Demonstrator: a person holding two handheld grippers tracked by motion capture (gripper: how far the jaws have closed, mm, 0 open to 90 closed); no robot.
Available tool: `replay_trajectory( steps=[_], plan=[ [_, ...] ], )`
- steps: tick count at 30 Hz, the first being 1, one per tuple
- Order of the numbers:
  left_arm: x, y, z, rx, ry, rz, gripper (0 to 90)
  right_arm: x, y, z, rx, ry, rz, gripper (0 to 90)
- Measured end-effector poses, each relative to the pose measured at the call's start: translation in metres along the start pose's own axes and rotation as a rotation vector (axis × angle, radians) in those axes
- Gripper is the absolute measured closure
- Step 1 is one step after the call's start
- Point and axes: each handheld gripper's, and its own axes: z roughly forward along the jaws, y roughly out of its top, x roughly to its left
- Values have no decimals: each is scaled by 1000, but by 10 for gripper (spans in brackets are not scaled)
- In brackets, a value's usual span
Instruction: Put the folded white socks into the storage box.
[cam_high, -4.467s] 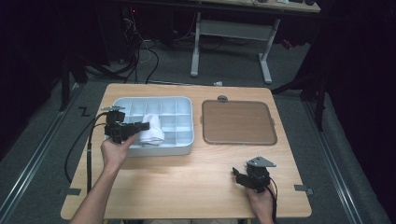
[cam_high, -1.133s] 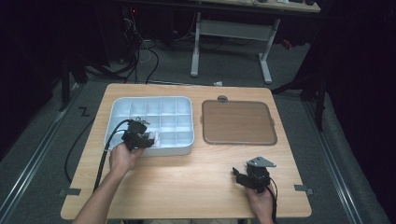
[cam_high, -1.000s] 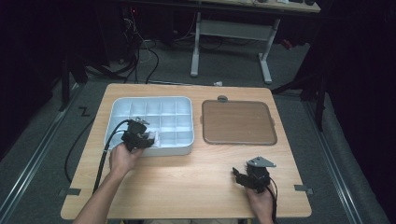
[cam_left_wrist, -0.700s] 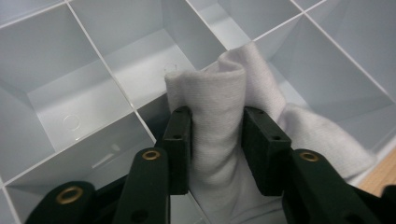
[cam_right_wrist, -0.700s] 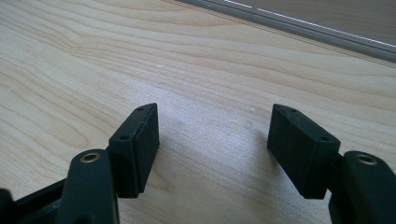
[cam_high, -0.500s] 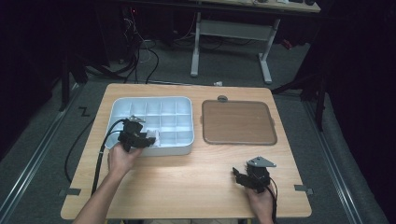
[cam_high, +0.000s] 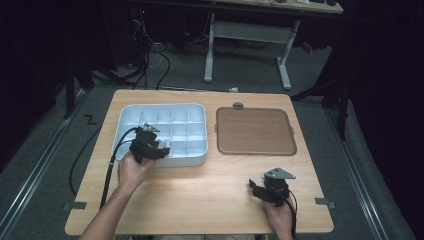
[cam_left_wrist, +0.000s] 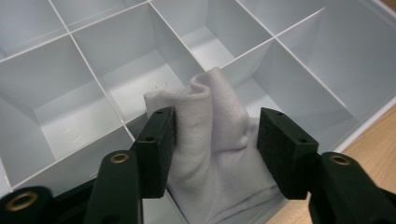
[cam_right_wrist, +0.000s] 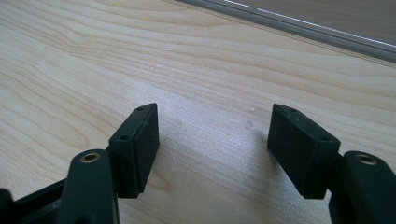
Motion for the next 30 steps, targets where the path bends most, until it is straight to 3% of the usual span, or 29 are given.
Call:
replay_trajectory(
  steps=[6,13,18,30],
  plan=[
    [3,-6,10,41,44,5,553,0,0,0,0,-1,0,343],
    [8,-10,19,104,55,3,599,0,0,0,0,-1,0,343],
    [7,-15,25,110,68,66,621,0,0,0,0,-1,-1,343],
    [7,-12,20,90,54,62,592,0,0,0,1,0,3,344]
  ],
)
